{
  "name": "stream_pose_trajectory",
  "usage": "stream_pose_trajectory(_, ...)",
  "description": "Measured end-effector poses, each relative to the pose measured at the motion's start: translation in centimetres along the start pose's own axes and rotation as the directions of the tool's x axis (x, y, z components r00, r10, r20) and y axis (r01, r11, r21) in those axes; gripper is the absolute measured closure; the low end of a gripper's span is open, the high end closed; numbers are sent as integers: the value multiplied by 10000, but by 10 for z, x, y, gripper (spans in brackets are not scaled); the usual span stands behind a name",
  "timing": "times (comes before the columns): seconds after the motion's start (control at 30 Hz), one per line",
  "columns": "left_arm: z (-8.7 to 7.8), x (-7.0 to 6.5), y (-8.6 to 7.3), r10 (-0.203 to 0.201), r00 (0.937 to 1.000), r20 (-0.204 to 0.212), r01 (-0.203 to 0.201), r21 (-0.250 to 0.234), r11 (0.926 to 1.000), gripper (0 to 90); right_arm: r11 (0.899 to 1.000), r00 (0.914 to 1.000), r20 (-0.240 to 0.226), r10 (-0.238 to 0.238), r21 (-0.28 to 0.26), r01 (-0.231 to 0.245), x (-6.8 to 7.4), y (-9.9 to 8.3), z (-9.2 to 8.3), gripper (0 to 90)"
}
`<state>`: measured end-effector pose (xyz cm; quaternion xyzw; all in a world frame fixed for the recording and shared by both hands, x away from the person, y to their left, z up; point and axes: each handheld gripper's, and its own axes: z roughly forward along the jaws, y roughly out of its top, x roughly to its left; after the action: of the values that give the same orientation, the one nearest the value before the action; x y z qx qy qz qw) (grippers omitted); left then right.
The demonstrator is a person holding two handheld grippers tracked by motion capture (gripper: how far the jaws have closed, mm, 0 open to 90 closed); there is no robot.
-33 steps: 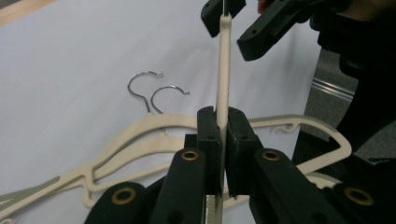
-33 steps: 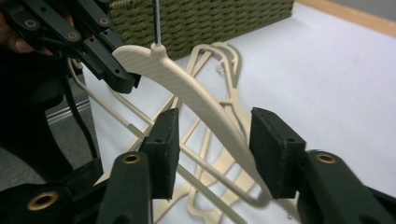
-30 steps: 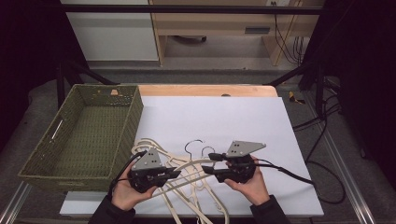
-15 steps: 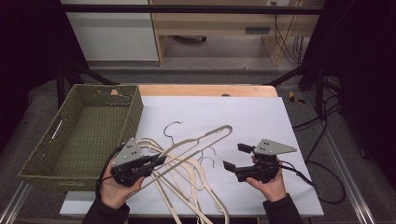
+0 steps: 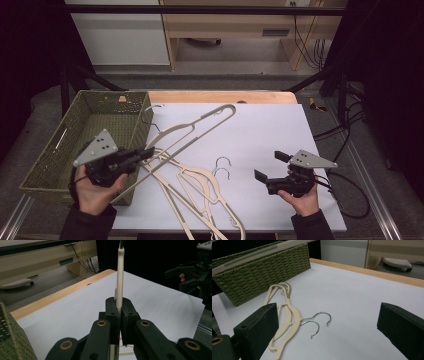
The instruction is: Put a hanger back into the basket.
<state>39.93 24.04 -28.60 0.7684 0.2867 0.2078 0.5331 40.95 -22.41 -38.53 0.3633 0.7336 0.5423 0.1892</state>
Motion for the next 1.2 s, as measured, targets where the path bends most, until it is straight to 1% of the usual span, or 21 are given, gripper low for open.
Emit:
stream_pose_trajectory(0.03,0,0,0,0,10000,0,0,0,10000,854,10000,10000,0,0,0,0,0,0,0,42)
stream_pose_trajectory(0.07,-2,6,3,-19,10000,17,19,-53,10000,854,10000,10000,27,68,-6,-68,0,0,-1,42)
stream_pose_trajectory(0.1,-6,17,8,-81,9999,-69,81,-13,10000,854,10000,10000,53,39,-30,-39,0,0,-1,42)
stream_pose_trajectory(0.17,-9,30,11,-137,9996,-255,139,65,9999,854,10000,10000,8,-17,-35,17,-1,-1,-1,42)
stream_pose_trajectory(0.2,-9,30,11,-137,9996,-255,139,65,9999,854,10000,10000,18,-9,-32,9,-1,0,-1,42)
stream_pose_trajectory(0.23,-11,42,13,-191,9985,-505,198,134,9997,854,10000,10000,44,71,-22,-71,-1,0,-1,41)
stream_pose_trajectory(0.37,-16,65,13,-342,9953,-901,365,243,9990,854,9999,10000,57,71,-73,-71,-1,0,-2,42)
stream_pose_trajectory(0.4,-16,65,13,-342,9953,-901,365,243,9990,854,10000,10000,66,60,-63,-60,-2,0,-2,42)
stream_pose_trajectory(0.43,-19,77,13,-223,9934,-1125,269,396,9989,854,10000,10000,77,53,-36,-52,-2,0,-1,42)
stream_pose_trajectory(0.47,-20,83,13,-218,9922,-1231,270,406,9988,854,10000,10000,88,47,-22,-47,-2,-1,-1,43)
stream_pose_trajectory(0.67,-30,115,10,-226,9876,-1556,328,631,9975,853,10000,10000,86,46,-24,-46,-2,-1,0,45)
stream_pose_trajectory(0.73,-32,120,9,-218,9869,-1600,331,683,9971,853,10000,9999,91,48,-38,-47,-2,-1,0,45)
stream_pose_trajectory(0.8,-37,131,5,-217,9826,-1843,364,763,9964,853,10000,10000,69,30,-70,-30,-3,-1,0,46)
stream_pose_trajectory(0.87,-39,135,3,-203,9808,-1938,361,785,9963,853,10000,10000,54,64,-38,-63,-3,-1,0,46)
stream_pose_trajectory(0.9,-42,142,0,-285,9782,-2058,464,826,9955,853,10000,10000,69,14,-4,-14,-3,-1,1,46)
stream_pose_trajectory(1.0,-46,151,-6,-422,9729,-2272,647,925,9936,852,10000,10000,27,-46,87,45,-3,-2,2,46)
stream_pose_trajectory(1.03,-46,151,-6,-422,9729,-2272,647,925,9936,852,10000,10000,27,-46,87,45,-3,-2,2,46)
stream_pose_trajectory(1.1,-52,159,-11,-592,9678,-2448,833,893,9925,851,10000,10000,30,-34,78,34,-3,-2,2,47)
stream_pose_trajectory(1.13,-52,159,-11,-592,9678,-2448,833,893,9925,851,10000,10000,27,-37,66,37,-3,-2,2,48)
stream_pose_trajectory(1.17,-54,164,-15,-712,9637,-2572,962,859,9916,852,10000,10000,30,-88,41,88,-3,-2,2,49)
stream_pose_trajectory(1.2,-56,167,-17,-701,9624,-2625,971,910,9911,852,10000,10000,59,-69,58,68,-2,-2,2,47)
